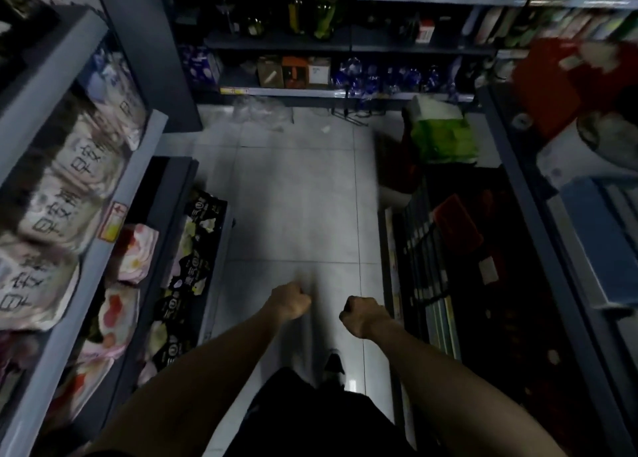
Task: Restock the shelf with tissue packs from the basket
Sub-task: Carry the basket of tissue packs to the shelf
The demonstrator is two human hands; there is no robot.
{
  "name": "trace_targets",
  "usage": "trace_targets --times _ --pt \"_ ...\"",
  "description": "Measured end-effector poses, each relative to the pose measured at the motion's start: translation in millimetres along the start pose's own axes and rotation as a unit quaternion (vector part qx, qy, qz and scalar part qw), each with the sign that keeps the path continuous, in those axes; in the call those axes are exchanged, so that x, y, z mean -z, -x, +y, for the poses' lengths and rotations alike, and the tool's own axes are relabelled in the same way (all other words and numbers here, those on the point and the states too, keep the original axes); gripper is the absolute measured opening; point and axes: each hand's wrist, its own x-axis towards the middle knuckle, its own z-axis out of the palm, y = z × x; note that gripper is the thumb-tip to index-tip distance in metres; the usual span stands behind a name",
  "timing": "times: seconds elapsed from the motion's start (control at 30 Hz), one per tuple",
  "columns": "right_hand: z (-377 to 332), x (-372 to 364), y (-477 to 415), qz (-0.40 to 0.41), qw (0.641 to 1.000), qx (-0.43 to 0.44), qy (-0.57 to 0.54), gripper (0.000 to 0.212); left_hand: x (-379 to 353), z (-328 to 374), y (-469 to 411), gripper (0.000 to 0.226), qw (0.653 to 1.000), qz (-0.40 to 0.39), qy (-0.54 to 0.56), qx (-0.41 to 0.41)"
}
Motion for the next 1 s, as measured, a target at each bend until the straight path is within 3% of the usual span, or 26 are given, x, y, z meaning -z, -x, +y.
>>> trace_targets --times 0.2,0.47,0.57,0.8,1.0 --pt "-23 73 -82 -0.013 1.000 0.004 -0.006 0.040 71 45 -79 0.034 1.000 -0.010 0.005 -0.002" --pt "-73 178 -205 0.016 0.998 -0.044 -0.038 0.044 174 88 -220 0.047 0.998 -0.063 -0.020 -0.007" --pt "-92 226 -232 0.021 0.995 -0.060 -0.070 0.040 214 119 -261 0.043 1.000 -0.020 -0.017 -0.013" --pt "-96 329 -299 0.052 0.984 -0.101 -0.135 0.039 278 206 -376 0.058 0.987 -0.073 -0.124 -0.068" --pt "-63 403 -379 0.063 0.967 -0.135 -0.208 0.039 300 312 -475 0.037 0.981 -0.078 -0.165 -0.065"
